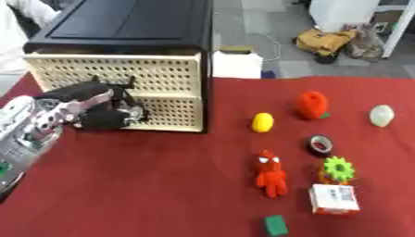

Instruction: Pick up objects from table and place into drawer.

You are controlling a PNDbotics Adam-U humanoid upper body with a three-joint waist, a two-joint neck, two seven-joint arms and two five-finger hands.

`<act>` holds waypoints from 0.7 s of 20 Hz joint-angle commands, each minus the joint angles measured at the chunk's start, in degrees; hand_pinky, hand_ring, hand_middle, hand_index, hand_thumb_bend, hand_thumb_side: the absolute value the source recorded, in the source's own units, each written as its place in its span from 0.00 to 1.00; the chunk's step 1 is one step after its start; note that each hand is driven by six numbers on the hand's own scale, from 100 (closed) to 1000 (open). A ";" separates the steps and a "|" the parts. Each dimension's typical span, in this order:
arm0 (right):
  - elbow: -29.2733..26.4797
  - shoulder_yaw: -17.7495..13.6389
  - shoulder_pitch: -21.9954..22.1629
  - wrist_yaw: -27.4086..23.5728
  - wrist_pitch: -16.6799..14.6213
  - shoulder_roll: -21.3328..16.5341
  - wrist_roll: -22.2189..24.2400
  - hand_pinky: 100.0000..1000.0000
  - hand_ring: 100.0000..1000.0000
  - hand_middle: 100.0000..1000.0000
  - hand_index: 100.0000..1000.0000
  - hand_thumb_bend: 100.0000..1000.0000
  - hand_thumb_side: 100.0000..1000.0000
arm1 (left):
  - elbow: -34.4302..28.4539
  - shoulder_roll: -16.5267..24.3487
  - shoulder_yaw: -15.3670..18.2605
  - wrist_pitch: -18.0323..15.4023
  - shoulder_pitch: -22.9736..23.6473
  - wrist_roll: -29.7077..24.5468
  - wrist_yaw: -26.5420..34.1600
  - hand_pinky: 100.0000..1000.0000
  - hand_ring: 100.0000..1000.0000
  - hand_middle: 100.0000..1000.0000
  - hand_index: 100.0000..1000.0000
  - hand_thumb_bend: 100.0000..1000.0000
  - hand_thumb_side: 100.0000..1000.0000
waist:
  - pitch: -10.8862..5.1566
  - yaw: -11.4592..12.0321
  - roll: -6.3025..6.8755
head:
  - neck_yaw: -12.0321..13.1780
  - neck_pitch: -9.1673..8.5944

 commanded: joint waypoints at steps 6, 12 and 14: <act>-0.76 -0.54 -0.38 -0.06 0.01 -0.59 0.10 0.57 0.57 0.47 0.71 0.00 0.81 | 1.78 -0.01 0.65 -0.02 -1.48 1.74 -0.51 0.19 0.30 0.40 0.79 0.00 1.00 | -1.06 -0.18 -0.11 | 0.10 -0.88; -0.76 -0.63 -0.21 -0.32 -0.04 -0.80 0.13 0.57 0.58 0.47 0.71 0.00 0.81 | -2.38 1.30 0.75 -0.89 0.47 -2.96 2.60 0.10 0.22 0.32 0.71 0.00 1.00 | -1.75 0.02 -0.20 | -0.32 -0.24; -0.76 -0.65 -0.15 -0.54 -0.09 -0.98 0.22 0.57 0.58 0.47 0.71 0.00 0.81 | -5.41 2.11 1.38 -1.35 1.44 -5.55 3.15 0.10 0.22 0.32 0.68 0.00 1.00 | -2.18 0.21 -0.25 | -0.75 0.00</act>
